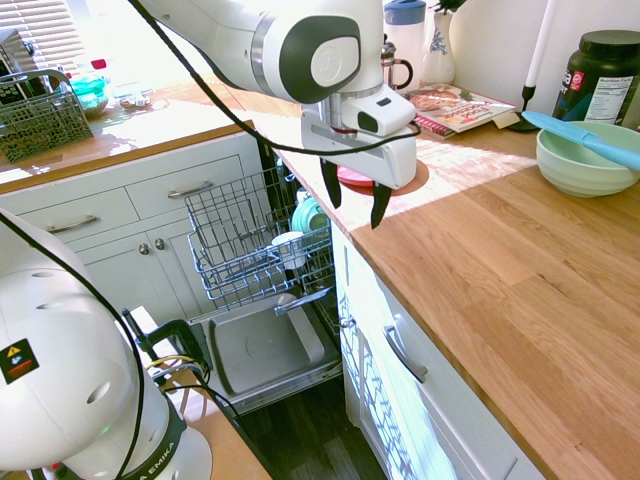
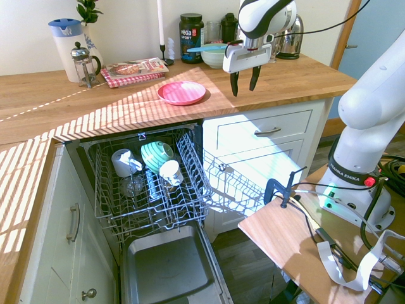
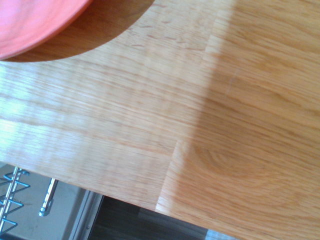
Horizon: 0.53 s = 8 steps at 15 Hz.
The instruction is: Put the plate in the dishwasher
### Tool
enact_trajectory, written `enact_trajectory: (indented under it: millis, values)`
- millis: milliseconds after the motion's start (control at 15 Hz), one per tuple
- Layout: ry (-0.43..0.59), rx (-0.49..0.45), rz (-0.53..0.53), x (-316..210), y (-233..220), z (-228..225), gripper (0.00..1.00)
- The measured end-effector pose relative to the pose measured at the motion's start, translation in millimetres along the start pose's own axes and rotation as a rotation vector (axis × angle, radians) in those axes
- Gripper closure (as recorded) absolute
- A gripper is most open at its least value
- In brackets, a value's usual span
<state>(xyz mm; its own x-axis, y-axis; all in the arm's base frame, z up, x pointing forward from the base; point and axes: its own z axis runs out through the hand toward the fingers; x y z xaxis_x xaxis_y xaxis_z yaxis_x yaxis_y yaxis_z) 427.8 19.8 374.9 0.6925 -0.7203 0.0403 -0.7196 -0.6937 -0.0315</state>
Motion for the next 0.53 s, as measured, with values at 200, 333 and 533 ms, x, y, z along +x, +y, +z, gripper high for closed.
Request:
enact_trajectory:
  millis: [200,333,533]
  values:
    - [0.007,0.048,0.017,4,-3,-5,0.00]
    - [0.032,0.174,0.029,22,-14,-17,0.00]
    - [0.007,0.316,0.035,67,-36,-5,0.00]
